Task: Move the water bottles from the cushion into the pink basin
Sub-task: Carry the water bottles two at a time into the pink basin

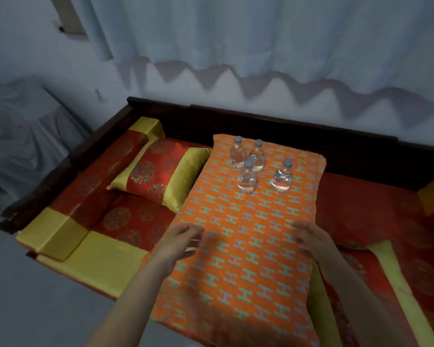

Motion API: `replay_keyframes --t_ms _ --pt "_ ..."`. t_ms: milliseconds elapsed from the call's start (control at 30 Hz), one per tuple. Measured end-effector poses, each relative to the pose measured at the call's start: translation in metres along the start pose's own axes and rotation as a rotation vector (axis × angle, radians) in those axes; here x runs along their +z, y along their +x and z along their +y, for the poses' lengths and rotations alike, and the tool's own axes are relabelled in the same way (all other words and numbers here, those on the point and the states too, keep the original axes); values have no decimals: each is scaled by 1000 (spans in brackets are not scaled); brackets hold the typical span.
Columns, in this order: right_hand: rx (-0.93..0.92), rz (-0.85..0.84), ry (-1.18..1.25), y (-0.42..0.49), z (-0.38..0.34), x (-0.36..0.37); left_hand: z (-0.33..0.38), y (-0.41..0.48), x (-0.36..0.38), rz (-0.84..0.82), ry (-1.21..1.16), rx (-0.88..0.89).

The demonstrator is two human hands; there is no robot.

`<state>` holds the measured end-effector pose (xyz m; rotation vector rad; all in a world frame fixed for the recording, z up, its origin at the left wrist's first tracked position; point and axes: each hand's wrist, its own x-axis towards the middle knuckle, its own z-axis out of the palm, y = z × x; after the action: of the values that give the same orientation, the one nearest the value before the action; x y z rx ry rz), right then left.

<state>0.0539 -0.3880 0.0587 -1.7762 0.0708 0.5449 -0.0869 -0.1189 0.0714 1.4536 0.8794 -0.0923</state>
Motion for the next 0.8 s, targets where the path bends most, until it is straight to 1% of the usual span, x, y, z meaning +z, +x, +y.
replay_keyframes --t_ms 100,233,367,500,633,733,800 --pt "47 14 8 15 -3 8 7 37 -6 9 -62 -30" --pt "101 65 -28 40 0 15 12 88 -2 -44 -109 -110" --pt "174 178 -95 77 5 22 28 159 7 -174 -101 -164" --pt "203 318 -194 126 8 21 36 228 32 -363 -161 -147" --pt "187 387 -258 179 3 26 47 281 54 -510 -211 -95" --pt "145 400 -278 211 1 32 53 304 70 -569 -164 -39" --pt "97 401 -336 232 -1 35 56 314 83 -607 -93 47"
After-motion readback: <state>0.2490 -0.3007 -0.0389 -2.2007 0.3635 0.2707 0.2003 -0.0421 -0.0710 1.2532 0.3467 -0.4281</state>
